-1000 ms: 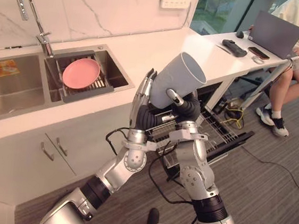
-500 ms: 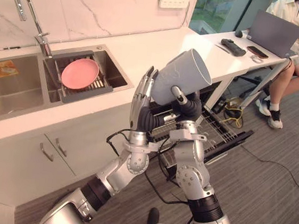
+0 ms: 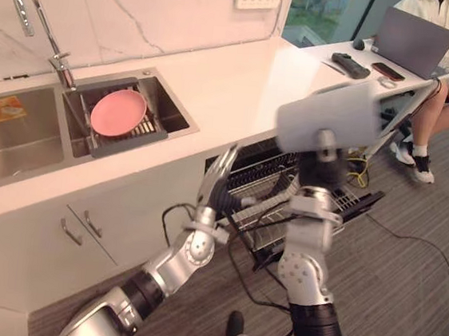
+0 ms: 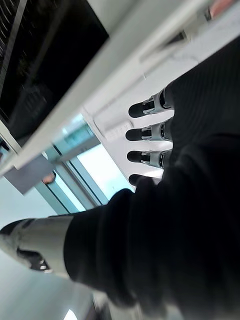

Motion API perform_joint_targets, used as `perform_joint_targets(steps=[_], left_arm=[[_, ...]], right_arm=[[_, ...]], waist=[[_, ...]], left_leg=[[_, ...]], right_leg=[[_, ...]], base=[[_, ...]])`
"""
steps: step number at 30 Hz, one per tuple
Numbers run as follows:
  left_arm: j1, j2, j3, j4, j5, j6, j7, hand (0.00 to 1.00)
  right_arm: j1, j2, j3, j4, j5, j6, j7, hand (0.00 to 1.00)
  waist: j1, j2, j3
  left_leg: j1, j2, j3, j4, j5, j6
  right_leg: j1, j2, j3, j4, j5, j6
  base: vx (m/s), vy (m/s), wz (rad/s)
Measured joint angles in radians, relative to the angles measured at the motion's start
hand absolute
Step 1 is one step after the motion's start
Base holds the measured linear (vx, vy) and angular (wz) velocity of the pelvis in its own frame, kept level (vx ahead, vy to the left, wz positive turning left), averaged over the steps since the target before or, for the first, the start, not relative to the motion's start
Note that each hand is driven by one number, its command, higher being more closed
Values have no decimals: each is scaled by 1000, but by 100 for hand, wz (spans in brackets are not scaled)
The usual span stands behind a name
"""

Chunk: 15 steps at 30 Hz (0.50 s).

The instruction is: Walk over to the sink, pick up the cup, carry it to the dishwasher, place the cup inside the dishwasher, then close the dishwasher door

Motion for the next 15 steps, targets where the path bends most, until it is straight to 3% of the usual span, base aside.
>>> perform_joint_targets(steps=[2, 10, 13, 15], left_arm=[[20, 1, 0, 6, -12, 0, -12, 0], [24, -4, 0, 6, -18, -38, -67, 0], [53, -3, 2, 6, -64, -58, -147, 0], [104, -2, -3, 8, -126, -53, -264, 0]], right_arm=[[10, -13, -50, -17, 28, -20, 5, 100], [125, -37, -142, -16, 96, -18, 42, 100], [148, -40, -197, 18, 76, 2, 48, 100], [172, -58, -238, 90, -5, 68, 59, 100]], waist=[[-2, 0, 0], [-7, 1, 1], [-10, 1, 1], [-13, 0, 1]], left_leg=[[-1, 0, -1, 0, 0, 0], [-3, 0, -2, -14, 1, -2], [-2, -1, -4, -21, 2, -3], [-1, -3, -7, -24, 2, -3]], right_leg=[[0, -1, -1, 0, -1, 1], [1, 0, -4, 1, -13, 7], [1, 0, -6, 1, -14, 9], [0, -1, -10, 1, -14, 10]], base=[[0, 0, 0], [0, 0, 0], [0, 0, 0], [16, 7, 3]])
